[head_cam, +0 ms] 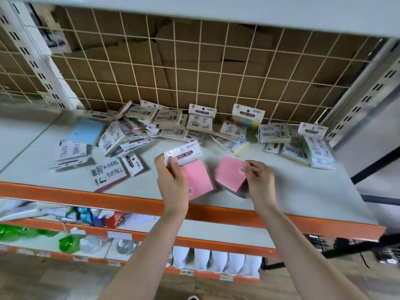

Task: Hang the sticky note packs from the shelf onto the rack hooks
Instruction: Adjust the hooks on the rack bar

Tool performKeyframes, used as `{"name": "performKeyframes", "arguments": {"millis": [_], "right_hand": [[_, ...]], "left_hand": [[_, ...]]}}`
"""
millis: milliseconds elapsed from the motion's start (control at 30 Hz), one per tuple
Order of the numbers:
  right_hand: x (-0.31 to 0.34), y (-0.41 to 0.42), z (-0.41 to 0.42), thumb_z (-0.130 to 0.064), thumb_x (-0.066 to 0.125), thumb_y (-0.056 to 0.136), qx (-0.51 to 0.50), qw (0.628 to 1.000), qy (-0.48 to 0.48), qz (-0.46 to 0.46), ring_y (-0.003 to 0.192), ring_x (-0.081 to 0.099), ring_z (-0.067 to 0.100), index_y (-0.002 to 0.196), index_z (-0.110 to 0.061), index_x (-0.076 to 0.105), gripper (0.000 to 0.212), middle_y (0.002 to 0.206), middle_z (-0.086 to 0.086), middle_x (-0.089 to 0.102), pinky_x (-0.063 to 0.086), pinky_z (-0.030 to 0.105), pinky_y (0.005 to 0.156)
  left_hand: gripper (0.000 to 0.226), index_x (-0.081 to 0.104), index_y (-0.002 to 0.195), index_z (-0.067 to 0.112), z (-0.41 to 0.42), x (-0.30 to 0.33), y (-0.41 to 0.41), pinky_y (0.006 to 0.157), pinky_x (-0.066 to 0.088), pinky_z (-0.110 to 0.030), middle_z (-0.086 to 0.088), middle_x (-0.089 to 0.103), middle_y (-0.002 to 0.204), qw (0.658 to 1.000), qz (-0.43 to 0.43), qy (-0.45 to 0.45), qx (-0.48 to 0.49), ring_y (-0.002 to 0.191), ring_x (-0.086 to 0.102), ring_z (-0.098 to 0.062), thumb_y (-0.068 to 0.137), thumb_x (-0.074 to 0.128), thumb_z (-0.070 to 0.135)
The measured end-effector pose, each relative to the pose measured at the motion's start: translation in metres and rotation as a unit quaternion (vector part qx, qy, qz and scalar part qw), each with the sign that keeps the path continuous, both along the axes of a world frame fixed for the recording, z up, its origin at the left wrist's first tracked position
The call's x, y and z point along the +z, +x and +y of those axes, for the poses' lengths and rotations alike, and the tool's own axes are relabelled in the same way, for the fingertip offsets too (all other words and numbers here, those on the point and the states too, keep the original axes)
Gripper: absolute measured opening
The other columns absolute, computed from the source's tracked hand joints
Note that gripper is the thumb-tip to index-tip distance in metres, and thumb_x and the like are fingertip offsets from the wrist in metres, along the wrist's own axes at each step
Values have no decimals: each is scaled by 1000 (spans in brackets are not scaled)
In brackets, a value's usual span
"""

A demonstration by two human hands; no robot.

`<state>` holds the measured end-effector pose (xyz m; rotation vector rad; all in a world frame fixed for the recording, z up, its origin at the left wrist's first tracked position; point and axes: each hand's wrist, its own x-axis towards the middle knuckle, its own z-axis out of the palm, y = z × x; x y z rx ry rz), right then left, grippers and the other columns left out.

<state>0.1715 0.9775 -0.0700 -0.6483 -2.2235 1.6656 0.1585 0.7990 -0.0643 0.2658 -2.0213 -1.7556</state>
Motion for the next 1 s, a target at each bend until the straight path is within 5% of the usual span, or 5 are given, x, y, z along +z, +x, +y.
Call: {"name": "performKeyframes", "arguments": {"millis": [200, 333, 567, 800, 1000], "right_hand": [[21, 13, 16, -6, 59, 92, -15, 886, -461, 53, 62, 66, 15, 82, -6, 63, 10, 70, 6, 69, 55, 25, 58], [38, 27, 25, 1, 63, 77, 35, 806, -587, 73, 78, 71, 20, 96, 2, 60, 19, 87, 13, 70, 58, 28, 67], [54, 61, 53, -10, 66, 87, 4, 929, -363, 67, 75, 65, 12, 98, -9, 65, 11, 82, -2, 73, 47, 24, 64], [74, 109, 102, -15, 68, 87, 16, 931, -349, 108, 95, 66, 27, 121, -12, 50, 39, 110, 13, 66, 57, 41, 77], [92, 160, 158, -9, 72, 83, 18, 963, -251, 97, 109, 61, 25, 133, -19, 35, 62, 119, 9, 58, 51, 47, 95]], "left_hand": [[22, 44, 108, 13, 14, 3, -5, 52, 38, -2, 12, 55, 82, 994, -85, 63, -39, 69, 57, 8, 95, 57, 25], [16, 51, 83, 19, 38, 13, 2, 50, 40, -9, 8, 55, 70, 979, -116, 122, -112, 63, 53, -7, 89, 65, 23], [22, 67, 109, 15, 96, 48, 32, 77, 55, -40, -3, 73, 100, 943, -112, 237, -204, 88, 68, -18, 88, 67, 21], [48, 63, 111, 21, 169, 80, 77, 69, 58, -28, 10, 74, 94, 933, -61, 177, -307, 86, 70, -10, 69, 79, 38], [37, 57, 123, 15, 229, 93, 126, 73, 51, -14, 5, 69, 112, 937, 10, 117, -328, 99, 66, -6, 88, 64, 10]]}}
